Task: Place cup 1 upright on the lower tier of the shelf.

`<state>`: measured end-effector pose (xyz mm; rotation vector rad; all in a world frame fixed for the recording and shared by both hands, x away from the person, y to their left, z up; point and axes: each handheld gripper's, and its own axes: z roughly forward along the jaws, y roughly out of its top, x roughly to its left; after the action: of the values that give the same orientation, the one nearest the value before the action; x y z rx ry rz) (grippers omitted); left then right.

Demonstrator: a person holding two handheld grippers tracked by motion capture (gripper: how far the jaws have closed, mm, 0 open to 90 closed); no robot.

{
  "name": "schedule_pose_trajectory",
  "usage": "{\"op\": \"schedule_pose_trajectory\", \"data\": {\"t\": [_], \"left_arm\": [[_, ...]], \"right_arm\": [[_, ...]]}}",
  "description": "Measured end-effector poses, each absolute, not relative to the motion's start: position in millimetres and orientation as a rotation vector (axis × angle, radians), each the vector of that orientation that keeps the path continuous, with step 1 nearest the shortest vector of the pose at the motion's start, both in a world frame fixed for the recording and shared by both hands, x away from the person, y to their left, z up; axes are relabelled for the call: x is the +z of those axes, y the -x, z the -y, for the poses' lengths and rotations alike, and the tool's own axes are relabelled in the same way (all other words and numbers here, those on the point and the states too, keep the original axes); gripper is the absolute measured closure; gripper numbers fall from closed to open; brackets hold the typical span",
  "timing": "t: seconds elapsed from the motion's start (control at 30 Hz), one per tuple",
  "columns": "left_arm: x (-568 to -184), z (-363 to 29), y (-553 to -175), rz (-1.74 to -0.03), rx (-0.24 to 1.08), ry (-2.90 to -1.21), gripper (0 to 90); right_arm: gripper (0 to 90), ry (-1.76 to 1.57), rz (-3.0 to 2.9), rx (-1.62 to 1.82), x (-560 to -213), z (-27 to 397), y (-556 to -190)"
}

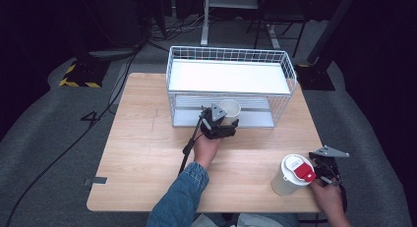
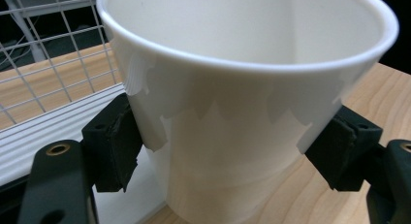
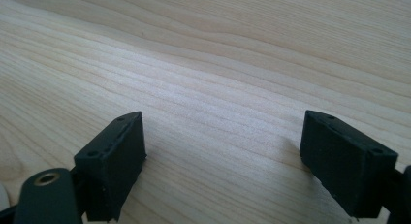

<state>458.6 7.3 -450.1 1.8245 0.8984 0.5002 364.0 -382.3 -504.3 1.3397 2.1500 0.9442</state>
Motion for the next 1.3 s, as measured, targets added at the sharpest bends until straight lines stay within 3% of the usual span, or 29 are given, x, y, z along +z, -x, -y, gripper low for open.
{"op": "schedule_pose_trajectory", "data": {"t": [1.07,1.13,1.17,1.3], "left_arm": [[-468.0,-8.8,-514.7,-1.017,0.583,-1.791,22.3],[-469.3,-9.7,-520.6,-0.966,0.567,-1.796,22.3],[-469.1,-9.3,-518.0,-1.057,0.606,-1.772,22.3],[-471.0,-9.7,-523.1,-1.081,0.61,-1.76,22.3]], "right_arm": [[16.9,-1.339,-2.15,0.943,-504.3,382.3,-363.9],[16.9,-1.339,-2.15,0.943,-504.3,382.3,-363.9],[16.9,-1.338,-2.15,0.943,-504.3,382.3,-363.9],[16.9,-1.339,-2.15,0.943,-504.3,382.3,-363.9]]}}
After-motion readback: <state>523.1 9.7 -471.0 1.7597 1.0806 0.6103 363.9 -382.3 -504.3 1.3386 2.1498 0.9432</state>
